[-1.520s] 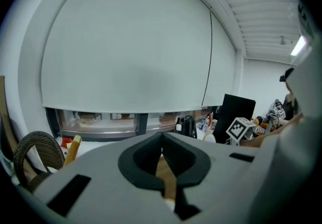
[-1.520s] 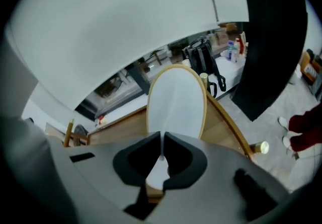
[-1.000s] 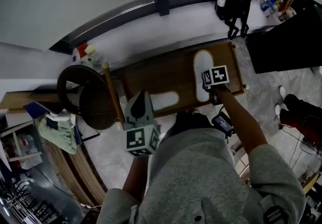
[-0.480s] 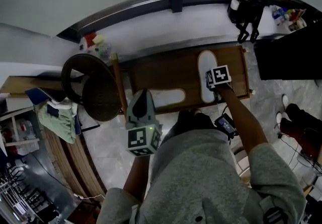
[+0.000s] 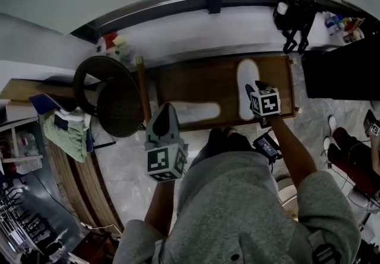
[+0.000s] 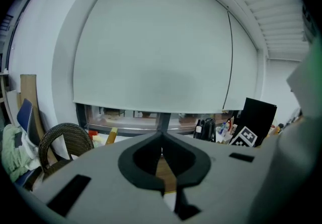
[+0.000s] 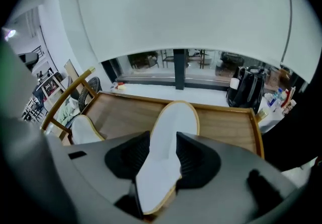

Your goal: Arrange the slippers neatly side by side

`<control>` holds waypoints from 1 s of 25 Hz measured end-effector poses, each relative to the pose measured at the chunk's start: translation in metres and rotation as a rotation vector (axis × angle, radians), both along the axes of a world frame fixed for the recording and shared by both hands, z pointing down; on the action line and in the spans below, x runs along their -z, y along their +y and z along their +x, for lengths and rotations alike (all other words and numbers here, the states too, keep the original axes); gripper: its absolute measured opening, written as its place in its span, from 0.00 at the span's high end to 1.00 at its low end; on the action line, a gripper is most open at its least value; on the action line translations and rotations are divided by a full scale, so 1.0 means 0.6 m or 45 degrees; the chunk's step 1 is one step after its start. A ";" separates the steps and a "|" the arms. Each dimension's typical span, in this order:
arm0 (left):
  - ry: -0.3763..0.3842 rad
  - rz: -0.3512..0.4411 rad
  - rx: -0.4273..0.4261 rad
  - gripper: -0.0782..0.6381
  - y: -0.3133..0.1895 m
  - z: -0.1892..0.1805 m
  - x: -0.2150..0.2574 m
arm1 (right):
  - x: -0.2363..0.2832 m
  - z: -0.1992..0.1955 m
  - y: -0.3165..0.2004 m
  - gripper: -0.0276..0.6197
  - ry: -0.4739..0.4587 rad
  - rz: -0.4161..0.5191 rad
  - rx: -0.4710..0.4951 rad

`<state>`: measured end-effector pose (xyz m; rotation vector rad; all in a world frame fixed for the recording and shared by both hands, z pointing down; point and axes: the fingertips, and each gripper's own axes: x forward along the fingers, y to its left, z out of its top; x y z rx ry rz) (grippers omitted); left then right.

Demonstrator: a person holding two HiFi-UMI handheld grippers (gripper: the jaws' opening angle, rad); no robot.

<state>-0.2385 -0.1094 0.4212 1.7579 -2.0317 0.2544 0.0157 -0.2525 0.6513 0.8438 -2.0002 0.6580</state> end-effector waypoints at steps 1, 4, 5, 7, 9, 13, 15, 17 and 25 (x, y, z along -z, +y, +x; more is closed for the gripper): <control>-0.002 0.000 0.007 0.87 0.003 -0.004 0.002 | 0.011 -0.004 -0.001 0.72 -0.010 0.031 0.017; -0.004 0.001 0.040 0.87 0.017 -0.020 0.007 | 0.048 -0.034 0.005 0.72 -0.049 0.119 0.105; -0.003 0.001 0.056 0.87 0.022 -0.028 0.008 | 0.059 -0.051 0.009 0.72 -0.066 0.142 0.149; 0.003 -0.005 0.086 0.87 0.029 -0.039 0.007 | 0.080 -0.088 0.018 0.72 -0.100 0.183 0.250; 0.007 -0.007 0.109 0.87 0.038 -0.044 0.004 | 0.099 -0.122 0.030 0.72 -0.142 0.206 0.341; -0.006 -0.005 0.159 0.87 0.058 -0.059 0.005 | 0.120 -0.194 0.066 0.72 -0.233 0.187 0.507; -0.007 -0.009 0.193 0.87 0.071 -0.067 0.009 | 0.116 -0.224 0.090 0.72 -0.236 0.167 0.593; -0.008 -0.005 0.228 0.87 0.084 -0.078 0.013 | 0.107 -0.254 0.118 0.71 -0.234 0.147 0.686; -0.011 -0.030 0.427 0.87 0.162 -0.123 0.017 | 0.054 -0.347 0.229 0.68 -0.222 0.010 1.026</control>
